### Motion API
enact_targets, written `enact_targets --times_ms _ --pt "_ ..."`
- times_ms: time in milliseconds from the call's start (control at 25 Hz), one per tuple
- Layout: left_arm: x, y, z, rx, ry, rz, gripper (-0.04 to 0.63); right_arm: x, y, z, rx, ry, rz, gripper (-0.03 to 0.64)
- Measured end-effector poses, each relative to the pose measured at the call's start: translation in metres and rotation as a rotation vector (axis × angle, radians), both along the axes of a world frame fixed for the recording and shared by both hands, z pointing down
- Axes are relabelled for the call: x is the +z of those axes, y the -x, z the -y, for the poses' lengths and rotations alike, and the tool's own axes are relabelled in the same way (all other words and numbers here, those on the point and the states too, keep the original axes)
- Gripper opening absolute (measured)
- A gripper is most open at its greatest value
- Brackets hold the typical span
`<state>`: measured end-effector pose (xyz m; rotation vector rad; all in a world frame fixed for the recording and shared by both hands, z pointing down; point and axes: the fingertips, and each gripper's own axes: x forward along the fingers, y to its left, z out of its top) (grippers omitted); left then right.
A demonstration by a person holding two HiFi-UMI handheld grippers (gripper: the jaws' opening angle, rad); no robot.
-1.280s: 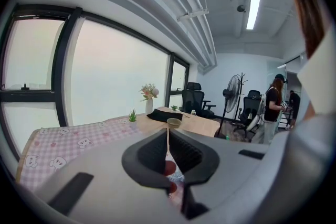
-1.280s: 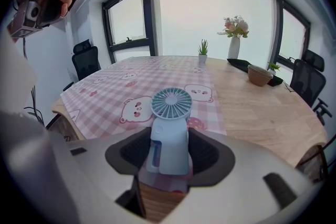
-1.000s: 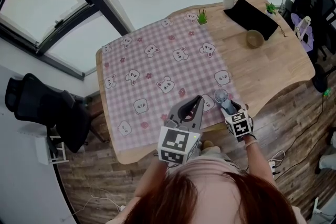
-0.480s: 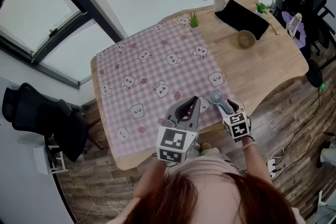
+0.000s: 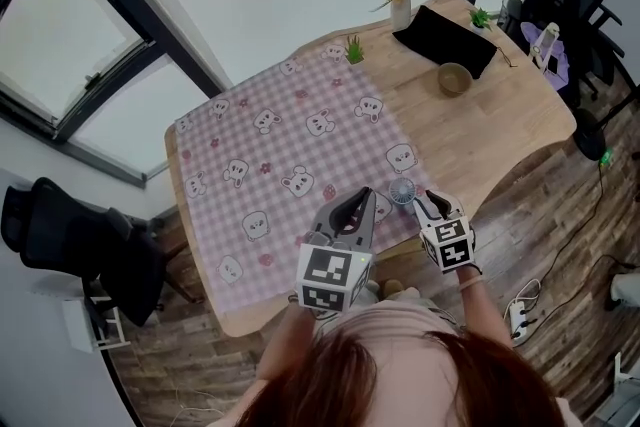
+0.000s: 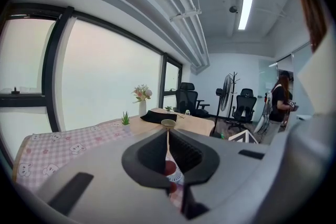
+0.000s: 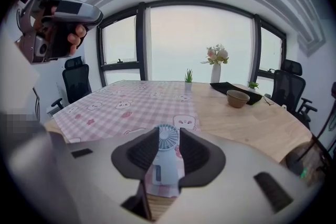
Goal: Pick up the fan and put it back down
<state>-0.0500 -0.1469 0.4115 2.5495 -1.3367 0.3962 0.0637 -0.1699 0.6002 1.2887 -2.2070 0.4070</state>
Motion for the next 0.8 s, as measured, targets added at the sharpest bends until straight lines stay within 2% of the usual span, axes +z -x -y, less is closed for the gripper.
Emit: enact_targets --times_ms 800 --pt "-0.006 0.001 0.011 0.004 -0.013 -0.031 0.015 -0.061 -0.008 0.003 0.067 -0.131 0.079 0.02"
